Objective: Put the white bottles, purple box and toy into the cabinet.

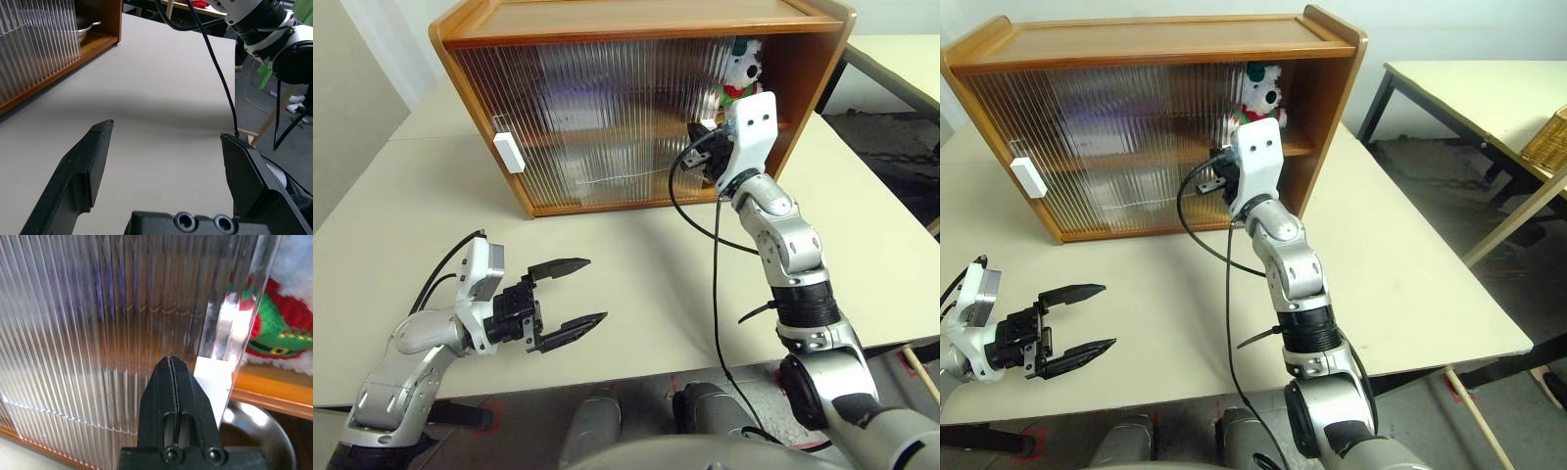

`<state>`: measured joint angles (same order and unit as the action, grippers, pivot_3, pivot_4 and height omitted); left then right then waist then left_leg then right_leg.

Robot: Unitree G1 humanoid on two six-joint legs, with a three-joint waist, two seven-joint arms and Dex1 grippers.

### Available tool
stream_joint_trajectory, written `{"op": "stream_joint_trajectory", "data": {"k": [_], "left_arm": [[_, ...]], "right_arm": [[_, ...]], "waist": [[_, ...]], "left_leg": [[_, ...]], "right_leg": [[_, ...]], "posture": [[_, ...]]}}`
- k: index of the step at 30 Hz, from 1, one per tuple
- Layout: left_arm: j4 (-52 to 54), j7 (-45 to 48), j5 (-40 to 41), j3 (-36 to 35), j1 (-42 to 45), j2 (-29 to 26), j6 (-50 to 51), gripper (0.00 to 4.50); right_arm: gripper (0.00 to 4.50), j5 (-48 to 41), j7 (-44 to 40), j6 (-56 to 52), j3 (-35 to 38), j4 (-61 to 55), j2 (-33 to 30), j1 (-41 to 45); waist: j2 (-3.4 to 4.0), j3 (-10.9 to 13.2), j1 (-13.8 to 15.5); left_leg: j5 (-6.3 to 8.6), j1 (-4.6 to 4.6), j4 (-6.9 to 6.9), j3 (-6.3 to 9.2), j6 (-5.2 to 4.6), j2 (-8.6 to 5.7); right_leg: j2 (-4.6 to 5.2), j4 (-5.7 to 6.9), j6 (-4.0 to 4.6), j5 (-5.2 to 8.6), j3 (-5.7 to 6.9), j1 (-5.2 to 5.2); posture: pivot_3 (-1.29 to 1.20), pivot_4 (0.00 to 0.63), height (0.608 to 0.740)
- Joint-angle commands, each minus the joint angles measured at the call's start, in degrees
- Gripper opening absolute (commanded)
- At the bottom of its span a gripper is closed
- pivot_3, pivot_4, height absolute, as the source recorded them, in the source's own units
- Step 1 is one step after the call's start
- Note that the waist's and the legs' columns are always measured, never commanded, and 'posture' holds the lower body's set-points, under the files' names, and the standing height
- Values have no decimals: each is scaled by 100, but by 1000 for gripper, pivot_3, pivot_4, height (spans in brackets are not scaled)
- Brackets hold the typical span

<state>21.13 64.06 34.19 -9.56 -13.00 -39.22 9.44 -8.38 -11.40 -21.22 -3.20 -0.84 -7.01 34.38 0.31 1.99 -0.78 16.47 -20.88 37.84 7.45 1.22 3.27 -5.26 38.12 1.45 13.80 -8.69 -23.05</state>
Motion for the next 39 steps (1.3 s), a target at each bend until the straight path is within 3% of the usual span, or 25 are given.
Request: {"op": "stream_joint_trajectory", "data": {"k": [1, 21, 39], "left_arm": [[-51, 38, 8, 55, 4, -33, 65, 4500], [-50, 26, 6, 101, 138, -16, 167, 4500], [-17, 22, 20, 63, 81, -22, 197, 4500]], "right_arm": [[36, 65, 94, -10, 209, -16, -104, -62], [36, 143, 44, 398, 518, 401, -588, -96], [36, 227, -89, 1219, 841, 1690, -1377, 363]], "waist": [[0, 0, 0], [-2, -1, -41], [-2, -2, -58]], "left_leg": [[0, 0, 0, 0, 0, 0], [-4, 1, 5, 0, -7, 0], [-19, 3, 20, 7, -31, -12]], "right_leg": [[0, 0, -2, -1, 0, 0], [0, 0, -39, 0, -1, 4], [9, -20, -64, -12, -17, 12]], "posture": [[-12, 40, 740], [-20, 40, 740], [-17, 44, 740]]}}
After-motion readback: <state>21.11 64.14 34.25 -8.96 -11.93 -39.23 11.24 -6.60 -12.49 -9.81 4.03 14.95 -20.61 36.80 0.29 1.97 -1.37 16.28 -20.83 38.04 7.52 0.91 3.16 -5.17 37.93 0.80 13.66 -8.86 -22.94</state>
